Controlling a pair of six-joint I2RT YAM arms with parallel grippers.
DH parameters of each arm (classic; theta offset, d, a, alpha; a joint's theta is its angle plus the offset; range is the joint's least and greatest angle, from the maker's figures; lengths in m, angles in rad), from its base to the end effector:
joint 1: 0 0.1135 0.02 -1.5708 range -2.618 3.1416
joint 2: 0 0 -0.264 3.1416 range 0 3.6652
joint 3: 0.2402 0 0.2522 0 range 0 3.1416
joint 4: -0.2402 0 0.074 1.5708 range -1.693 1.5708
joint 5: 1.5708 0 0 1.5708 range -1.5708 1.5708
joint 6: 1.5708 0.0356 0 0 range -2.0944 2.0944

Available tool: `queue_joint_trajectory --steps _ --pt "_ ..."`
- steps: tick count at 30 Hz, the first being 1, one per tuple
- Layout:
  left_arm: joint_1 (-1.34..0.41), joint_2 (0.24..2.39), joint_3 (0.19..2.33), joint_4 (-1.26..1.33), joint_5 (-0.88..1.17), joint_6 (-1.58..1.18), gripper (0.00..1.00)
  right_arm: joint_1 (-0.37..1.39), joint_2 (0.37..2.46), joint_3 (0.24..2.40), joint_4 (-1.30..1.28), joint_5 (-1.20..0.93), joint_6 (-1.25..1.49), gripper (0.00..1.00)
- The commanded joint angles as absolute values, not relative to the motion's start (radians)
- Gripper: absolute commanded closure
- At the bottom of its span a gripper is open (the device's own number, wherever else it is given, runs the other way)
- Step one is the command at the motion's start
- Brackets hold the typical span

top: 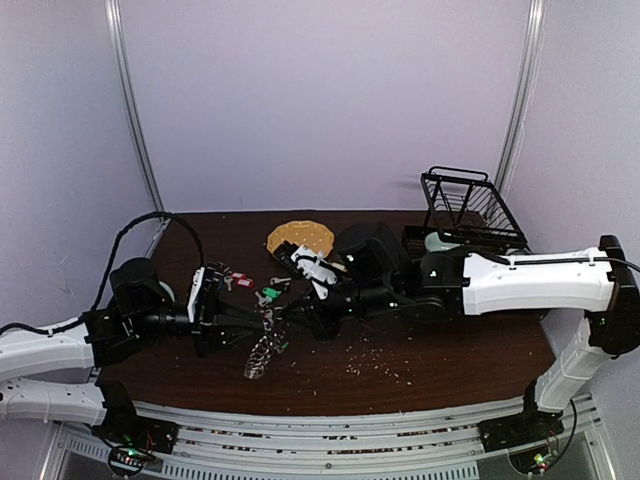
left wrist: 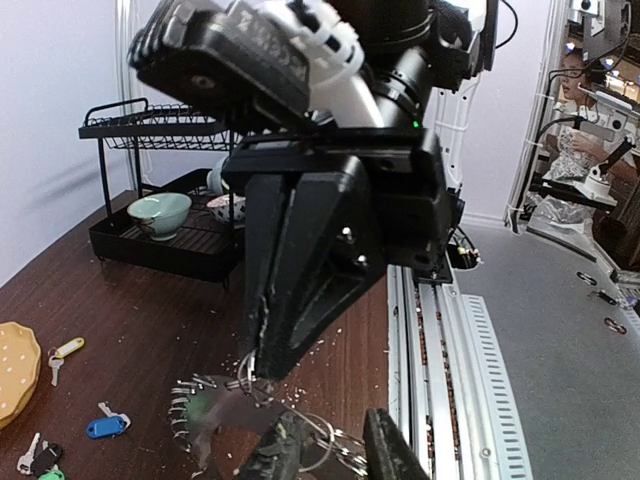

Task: Put the keys on the keyring

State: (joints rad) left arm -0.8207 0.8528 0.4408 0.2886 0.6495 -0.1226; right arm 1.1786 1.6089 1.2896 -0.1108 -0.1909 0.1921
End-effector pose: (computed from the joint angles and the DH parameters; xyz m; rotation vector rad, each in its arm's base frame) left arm 0.1181 -0.1584 0.2566 1.0913 1.4712 -1.2314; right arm 0.1392 0.3542 0.3120 -1.1367 1.8350 1.0344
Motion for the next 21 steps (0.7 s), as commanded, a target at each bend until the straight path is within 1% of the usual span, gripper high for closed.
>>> queue_joint_trajectory --steps 1,7,11,12,13,16,18,21 --pt "-0.822 0.902 0.469 0.41 0.615 -0.09 0.74 1.184 1.61 1.272 0.019 -0.19 0.164 1.0" --pt "-0.823 0.939 0.55 0.319 0.584 -0.011 0.76 1.187 1.564 1.175 0.189 -0.192 0.122 1.0" --pt "-0.822 0.947 0.534 0.362 0.586 -0.016 0.84 1.187 1.559 1.141 0.253 -0.222 0.104 1.0" --pt "-0.823 0.951 0.536 0.356 0.589 -0.016 0.85 1.188 1.561 1.144 0.253 -0.228 0.098 1.0" --pt "-0.822 0.95 0.535 0.341 0.581 -0.014 0.84 1.188 1.56 1.144 0.254 -0.226 0.094 1.0" --pt "-0.821 0.93 0.528 0.298 0.564 0.003 0.7 1.186 1.553 1.136 0.259 -0.208 0.084 1.0" --pt "-0.821 0.928 0.508 0.31 0.565 -0.023 0.69 1.187 1.545 1.124 0.279 -0.209 0.082 1.0" --pt "-0.822 0.966 0.527 0.289 0.589 -0.029 0.74 1.188 1.546 1.122 0.289 -0.224 0.082 1.0"
